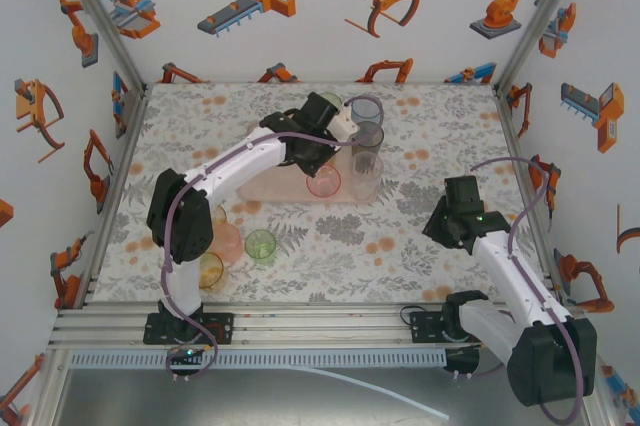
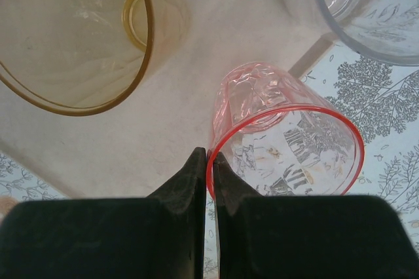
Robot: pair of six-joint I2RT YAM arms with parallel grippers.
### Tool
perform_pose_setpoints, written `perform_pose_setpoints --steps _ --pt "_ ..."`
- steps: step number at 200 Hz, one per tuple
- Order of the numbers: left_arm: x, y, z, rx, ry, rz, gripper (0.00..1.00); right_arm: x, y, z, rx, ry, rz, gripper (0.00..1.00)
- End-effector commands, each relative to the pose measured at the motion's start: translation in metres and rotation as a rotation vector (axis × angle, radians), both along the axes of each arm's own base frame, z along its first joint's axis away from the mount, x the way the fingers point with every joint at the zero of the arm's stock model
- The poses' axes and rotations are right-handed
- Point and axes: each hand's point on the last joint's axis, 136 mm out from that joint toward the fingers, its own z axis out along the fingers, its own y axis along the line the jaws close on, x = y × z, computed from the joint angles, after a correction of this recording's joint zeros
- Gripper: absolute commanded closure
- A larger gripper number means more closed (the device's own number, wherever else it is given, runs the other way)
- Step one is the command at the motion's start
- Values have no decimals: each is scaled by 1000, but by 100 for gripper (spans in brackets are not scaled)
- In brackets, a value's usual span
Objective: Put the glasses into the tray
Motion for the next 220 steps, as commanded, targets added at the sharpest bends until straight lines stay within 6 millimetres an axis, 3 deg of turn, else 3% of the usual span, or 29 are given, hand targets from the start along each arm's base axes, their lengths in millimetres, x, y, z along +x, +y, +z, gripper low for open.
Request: perform_pose_setpoints --steps 1,220 --pt "10 -3 4 -17 -35 13 87 0 -5 -4 -9 -3 -20 66" --pt "11 4 -36 36 22 26 86 -6 -6 -10 -9 3 -30 66"
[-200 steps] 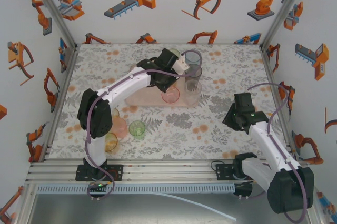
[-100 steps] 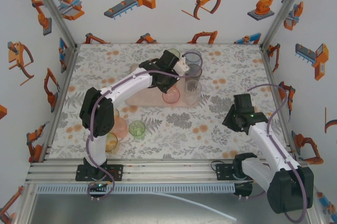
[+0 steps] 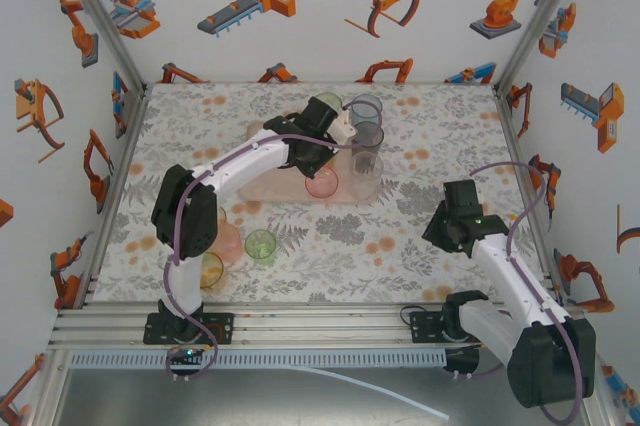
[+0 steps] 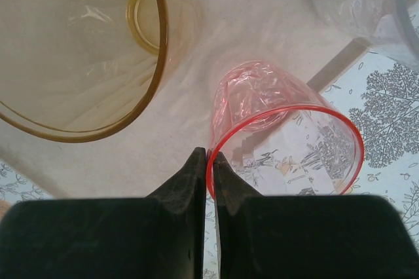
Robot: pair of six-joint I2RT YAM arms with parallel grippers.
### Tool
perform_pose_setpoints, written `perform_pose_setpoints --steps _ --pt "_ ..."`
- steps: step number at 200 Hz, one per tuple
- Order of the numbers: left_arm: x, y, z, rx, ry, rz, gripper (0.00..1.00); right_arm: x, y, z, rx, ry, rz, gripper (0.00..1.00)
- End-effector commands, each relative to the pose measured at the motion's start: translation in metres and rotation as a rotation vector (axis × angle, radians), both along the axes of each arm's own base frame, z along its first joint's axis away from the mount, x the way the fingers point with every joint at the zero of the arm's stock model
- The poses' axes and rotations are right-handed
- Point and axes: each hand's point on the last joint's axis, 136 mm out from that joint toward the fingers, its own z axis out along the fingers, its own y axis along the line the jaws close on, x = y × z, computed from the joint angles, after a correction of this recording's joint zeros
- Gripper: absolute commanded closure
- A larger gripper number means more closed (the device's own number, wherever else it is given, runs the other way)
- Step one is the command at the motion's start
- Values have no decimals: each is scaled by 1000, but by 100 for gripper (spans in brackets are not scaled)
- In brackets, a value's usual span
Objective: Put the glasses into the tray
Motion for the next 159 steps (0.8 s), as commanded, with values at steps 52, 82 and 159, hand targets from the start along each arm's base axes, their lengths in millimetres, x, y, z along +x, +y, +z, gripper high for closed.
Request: perform_pose_setpoints --steps 52,82,159 --pt "-1 -3 -13 7 43 -1 85 1 -4 -1 -5 -16 -21 66" --pt "-2 -3 -13 7 52 0 82 2 -4 0 -4 -19 -21 66" --pt "-1 0 -9 15 44 -1 76 4 -4 2 -7 -22 -18 66"
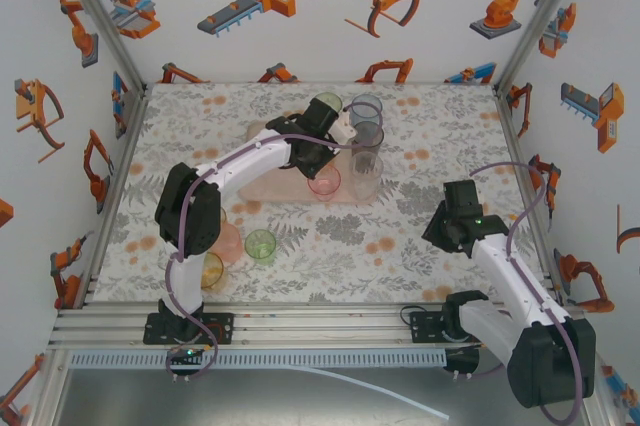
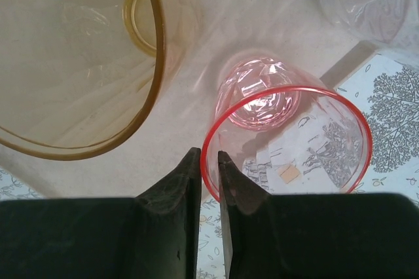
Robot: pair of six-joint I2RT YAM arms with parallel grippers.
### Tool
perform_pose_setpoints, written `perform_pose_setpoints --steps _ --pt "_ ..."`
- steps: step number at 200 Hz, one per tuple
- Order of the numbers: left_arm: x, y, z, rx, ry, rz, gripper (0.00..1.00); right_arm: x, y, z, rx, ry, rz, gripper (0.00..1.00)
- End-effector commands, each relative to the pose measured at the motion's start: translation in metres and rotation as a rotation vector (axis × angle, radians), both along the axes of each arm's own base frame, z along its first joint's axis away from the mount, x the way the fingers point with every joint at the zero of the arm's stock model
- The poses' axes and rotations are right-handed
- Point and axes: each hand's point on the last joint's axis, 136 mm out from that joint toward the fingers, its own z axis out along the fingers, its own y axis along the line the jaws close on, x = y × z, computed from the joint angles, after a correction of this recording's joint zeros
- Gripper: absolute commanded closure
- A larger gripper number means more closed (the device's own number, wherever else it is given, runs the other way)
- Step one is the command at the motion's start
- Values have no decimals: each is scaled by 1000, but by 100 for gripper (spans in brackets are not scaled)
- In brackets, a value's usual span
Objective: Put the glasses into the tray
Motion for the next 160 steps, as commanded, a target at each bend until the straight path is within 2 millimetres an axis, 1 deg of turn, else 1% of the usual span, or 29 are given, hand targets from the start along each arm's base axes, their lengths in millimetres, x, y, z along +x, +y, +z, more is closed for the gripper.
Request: perform_pose_setpoints --steps 1,51,117,160 --pt "-3 0 0 1 31 -4 76 5 -4 2 -8 -21 -18 66" --pt "0 0 5 2 23 -3 70 6 -3 4 -7 -23 -16 66" --pt "0 1 6 6 28 -2 66 7 -4 6 -9 -27 -15 66" --pt "0 6 10 16 27 5 64 6 -4 4 -12 -24 -17 66"
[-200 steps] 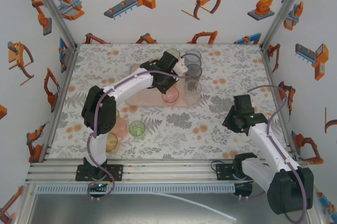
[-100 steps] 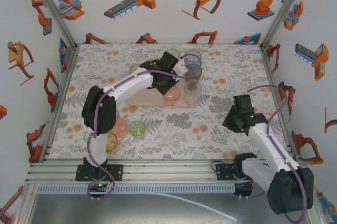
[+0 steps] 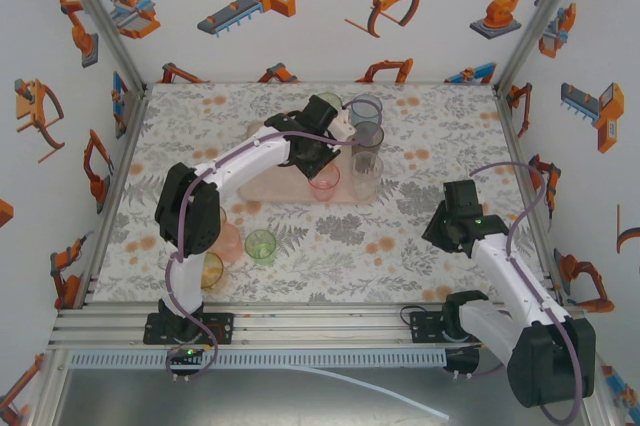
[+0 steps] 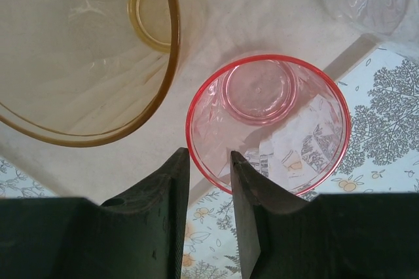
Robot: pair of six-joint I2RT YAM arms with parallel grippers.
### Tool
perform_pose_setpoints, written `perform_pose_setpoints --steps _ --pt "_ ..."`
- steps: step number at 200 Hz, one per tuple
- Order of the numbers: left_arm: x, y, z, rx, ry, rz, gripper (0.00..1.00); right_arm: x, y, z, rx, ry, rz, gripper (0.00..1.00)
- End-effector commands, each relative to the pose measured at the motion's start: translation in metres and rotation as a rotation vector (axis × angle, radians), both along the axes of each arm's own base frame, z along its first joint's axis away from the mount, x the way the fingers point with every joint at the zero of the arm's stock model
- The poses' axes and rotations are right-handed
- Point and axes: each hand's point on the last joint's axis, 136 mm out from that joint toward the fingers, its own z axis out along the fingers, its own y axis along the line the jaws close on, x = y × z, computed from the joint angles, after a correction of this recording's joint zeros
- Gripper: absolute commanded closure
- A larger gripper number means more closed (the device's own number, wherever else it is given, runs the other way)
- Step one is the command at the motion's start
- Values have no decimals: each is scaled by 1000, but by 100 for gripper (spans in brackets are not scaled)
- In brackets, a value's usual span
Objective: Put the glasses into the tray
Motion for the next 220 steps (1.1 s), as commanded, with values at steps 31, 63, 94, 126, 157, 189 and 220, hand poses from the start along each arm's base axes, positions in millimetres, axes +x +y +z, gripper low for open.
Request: perform_pose_setpoints --steps 31,63,94,126,157,189,220 --pt "-3 5 9 8 15 -7 62 6 -4 4 -13 -25 -18 66" --pt "-5 5 18 -5 7 -9 58 6 -4 4 -11 -28 -17 66" --pt "-7 6 26 -12 -2 -17 55 6 -4 4 -10 -28 -17 66" --pt "-12 10 31 -11 3 -21 53 5 -4 4 -11 -29 -17 66" --pt "-19 15 36 -9 7 -25 51 6 -4 4 -11 -28 -17 66" --pt "-27 19 42 -8 10 -33 50 5 -5 4 -12 -28 -18 66" --pt "-37 27 51 -5 8 -35 48 5 -3 6 -5 -33 -14 66"
